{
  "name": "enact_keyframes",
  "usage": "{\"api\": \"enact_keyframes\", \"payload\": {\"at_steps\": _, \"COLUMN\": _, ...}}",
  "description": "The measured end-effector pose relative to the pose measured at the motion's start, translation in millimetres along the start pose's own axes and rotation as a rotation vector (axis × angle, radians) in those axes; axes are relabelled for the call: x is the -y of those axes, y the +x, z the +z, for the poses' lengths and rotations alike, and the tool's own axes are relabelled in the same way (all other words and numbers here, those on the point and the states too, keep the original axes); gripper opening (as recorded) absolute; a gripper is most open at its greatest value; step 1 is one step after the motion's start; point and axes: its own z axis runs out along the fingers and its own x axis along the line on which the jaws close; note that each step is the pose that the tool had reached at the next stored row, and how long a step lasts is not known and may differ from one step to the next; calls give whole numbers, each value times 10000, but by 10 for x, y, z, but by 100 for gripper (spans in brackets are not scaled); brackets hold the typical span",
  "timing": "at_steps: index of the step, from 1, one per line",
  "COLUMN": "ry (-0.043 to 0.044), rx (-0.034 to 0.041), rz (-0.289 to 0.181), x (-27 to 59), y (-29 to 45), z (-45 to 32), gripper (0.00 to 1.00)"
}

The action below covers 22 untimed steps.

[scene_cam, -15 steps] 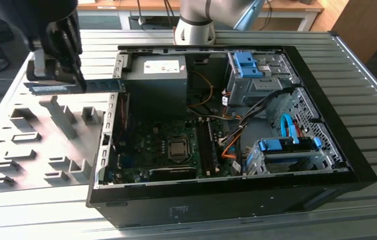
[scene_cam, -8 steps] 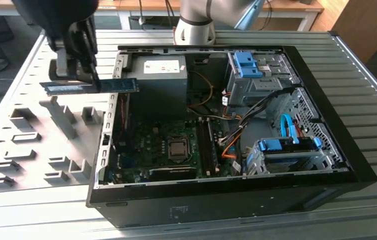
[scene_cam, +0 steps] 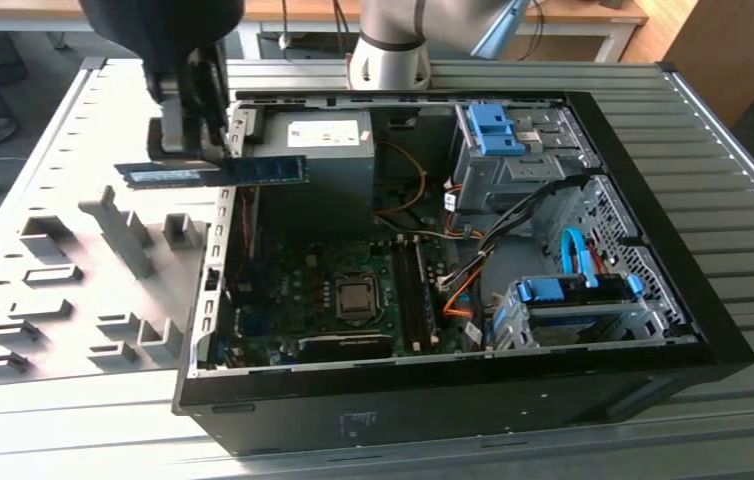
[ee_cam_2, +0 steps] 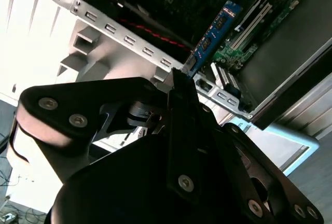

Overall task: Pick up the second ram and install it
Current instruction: 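Pick up the second ram and move it above second insertion slot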

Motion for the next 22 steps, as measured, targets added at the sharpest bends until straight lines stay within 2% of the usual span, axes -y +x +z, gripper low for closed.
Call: {"api": "enact_keyframes", "payload": {"at_steps": 22, "ry": -5, "rx": 0, "rz": 0, "x": 599, "y": 15, "z": -25, "gripper": 14}}
